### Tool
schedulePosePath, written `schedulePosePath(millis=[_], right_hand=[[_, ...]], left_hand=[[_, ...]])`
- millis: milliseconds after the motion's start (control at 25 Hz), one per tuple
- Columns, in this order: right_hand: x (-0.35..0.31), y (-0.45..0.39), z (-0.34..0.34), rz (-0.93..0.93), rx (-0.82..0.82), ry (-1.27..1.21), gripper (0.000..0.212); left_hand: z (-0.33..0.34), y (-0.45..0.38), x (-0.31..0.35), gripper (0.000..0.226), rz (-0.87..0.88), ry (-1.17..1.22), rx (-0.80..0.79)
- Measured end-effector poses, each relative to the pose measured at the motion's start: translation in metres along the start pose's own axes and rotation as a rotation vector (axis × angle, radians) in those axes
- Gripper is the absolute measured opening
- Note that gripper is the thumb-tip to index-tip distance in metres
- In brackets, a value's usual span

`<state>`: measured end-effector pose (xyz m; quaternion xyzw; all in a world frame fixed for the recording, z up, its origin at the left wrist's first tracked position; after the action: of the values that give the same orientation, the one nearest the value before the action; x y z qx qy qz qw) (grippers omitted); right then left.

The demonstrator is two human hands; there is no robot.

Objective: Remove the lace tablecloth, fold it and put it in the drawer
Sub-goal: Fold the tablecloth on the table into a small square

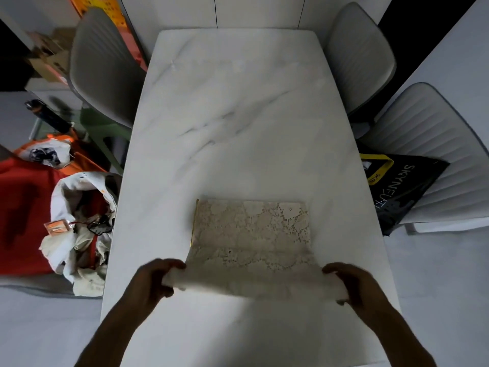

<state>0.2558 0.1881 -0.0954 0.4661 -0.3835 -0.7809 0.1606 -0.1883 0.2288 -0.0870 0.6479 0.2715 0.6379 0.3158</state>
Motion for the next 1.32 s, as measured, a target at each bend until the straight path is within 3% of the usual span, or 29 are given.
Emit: schedulePosePath(millis=[120, 280, 320, 400, 480, 560, 640, 760, 840, 880, 960, 1040, 1120, 1240, 1320], right_hand=[[-0.044, -0.032, 0.032, 0.023, -0.050, -0.099, 0.029], [-0.085, -0.100, 0.066, -0.020, 0.074, 0.109, 0.032], [-0.085, -0.114, 0.071, -0.039, 0.132, 0.183, 0.039], [-0.077, -0.129, 0.079, -0.111, 0.214, 0.511, 0.053], [-0.056, -0.132, 0.089, -0.187, 0.217, 0.997, 0.058], [-0.044, -0.120, 0.099, -0.342, 0.332, 1.376, 0.050], [-0.028, -0.103, 0.118, -0.512, 0.365, 1.524, 0.037], [0.021, -0.086, 0.138, -0.467, 0.191, 1.421, 0.027], [0.030, -0.086, 0.142, -0.346, 0.165, 1.256, 0.041], [0.024, -0.088, 0.150, -0.268, 0.127, 1.079, 0.049], [-0.007, -0.092, 0.177, -0.130, -0.011, 0.489, 0.055], [-0.048, -0.084, 0.202, -0.043, -0.183, -0.124, 0.051], [-0.093, -0.070, 0.202, -0.060, -0.309, -0.436, 0.056], [-0.103, -0.049, 0.164, -0.029, -0.316, -0.424, 0.063], [-0.062, -0.052, 0.121, 0.030, -0.137, -0.207, 0.054]], left_hand=[[0.002, -0.033, 0.058, 0.032, -0.022, 0.013, -0.059], [0.013, -0.104, 0.118, 0.017, 0.009, -0.074, 0.076], [0.015, -0.122, 0.121, 0.024, 0.024, -0.117, 0.135], [0.016, -0.142, 0.112, 0.058, -0.019, -0.570, 0.298], [0.022, -0.142, 0.090, 0.073, -0.030, -0.993, 0.439], [0.026, -0.138, 0.066, 0.071, -0.029, -0.910, 0.472], [0.025, -0.139, 0.046, 0.056, -0.105, -0.652, 0.391], [0.037, -0.133, 0.046, 0.030, -0.143, -0.438, 0.220], [0.055, -0.116, 0.081, 0.028, 0.020, -0.390, 0.164], [0.065, -0.103, 0.106, 0.027, 0.156, -0.390, 0.159], [0.088, -0.057, 0.166, 0.015, 0.504, -0.511, 0.208], [0.118, 0.003, 0.208, 0.015, 0.863, -0.791, 0.307], [0.150, 0.053, 0.213, 0.029, 1.155, -1.074, 0.389], [0.191, 0.082, 0.154, 0.036, 1.390, -1.350, 0.385], [0.207, 0.061, 0.094, 0.046, 1.268, -1.556, 0.260]])
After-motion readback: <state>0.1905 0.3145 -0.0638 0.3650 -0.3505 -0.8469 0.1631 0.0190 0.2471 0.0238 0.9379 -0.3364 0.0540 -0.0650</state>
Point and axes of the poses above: each hand's wrist, its own y-axis away from the middle knuckle, its own z-axis out of the palm, x = y × z, the point moved 9 cm from there along -y, towards the middle knuckle, and after that the axes turned 15 degrees about -y, right-handed, at the moved point
